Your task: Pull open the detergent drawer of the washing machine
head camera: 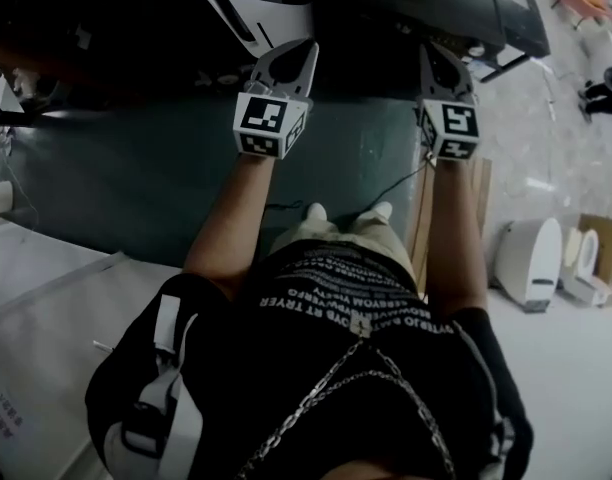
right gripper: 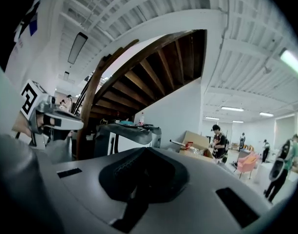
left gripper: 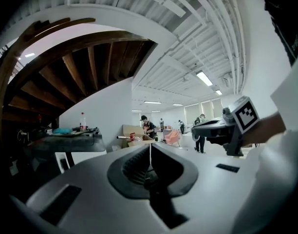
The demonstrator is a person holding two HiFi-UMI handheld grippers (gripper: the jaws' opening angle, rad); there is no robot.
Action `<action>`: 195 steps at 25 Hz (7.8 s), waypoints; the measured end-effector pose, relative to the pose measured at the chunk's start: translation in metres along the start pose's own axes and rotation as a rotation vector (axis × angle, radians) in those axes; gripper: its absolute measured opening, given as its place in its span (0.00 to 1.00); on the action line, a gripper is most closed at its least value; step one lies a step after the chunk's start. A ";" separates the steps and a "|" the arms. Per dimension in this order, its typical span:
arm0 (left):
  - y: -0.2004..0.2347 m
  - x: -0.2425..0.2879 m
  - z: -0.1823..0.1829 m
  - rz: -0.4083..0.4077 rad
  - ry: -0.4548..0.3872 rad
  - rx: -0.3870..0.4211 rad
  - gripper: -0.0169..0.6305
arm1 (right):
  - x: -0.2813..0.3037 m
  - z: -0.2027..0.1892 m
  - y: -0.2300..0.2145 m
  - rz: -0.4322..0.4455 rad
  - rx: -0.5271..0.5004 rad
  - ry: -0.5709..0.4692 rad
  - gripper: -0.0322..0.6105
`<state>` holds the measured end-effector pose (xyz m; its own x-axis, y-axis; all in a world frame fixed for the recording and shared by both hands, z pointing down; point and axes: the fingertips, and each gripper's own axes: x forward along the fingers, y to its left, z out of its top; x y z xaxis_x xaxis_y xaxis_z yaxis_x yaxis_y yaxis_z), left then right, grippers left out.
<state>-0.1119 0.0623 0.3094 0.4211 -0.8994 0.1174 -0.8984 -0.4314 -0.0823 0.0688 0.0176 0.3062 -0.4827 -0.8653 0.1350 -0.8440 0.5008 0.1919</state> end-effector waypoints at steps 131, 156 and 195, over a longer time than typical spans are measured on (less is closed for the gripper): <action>0.097 0.328 -0.220 -0.092 0.408 -0.174 0.04 | 0.263 -0.265 -0.107 0.277 0.235 0.473 0.05; 0.103 0.364 -0.280 -0.164 0.482 -0.227 0.24 | 0.286 -0.308 -0.107 0.261 0.289 0.523 0.18; 0.075 0.311 -0.287 -0.178 0.571 -0.225 0.22 | 0.236 -0.314 -0.081 0.322 0.329 0.637 0.18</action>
<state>-0.0838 -0.2295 0.6233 0.4890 -0.6096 0.6240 -0.8514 -0.4892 0.1893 0.0963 -0.2204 0.6275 -0.5724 -0.4502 0.6853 -0.7593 0.6065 -0.2358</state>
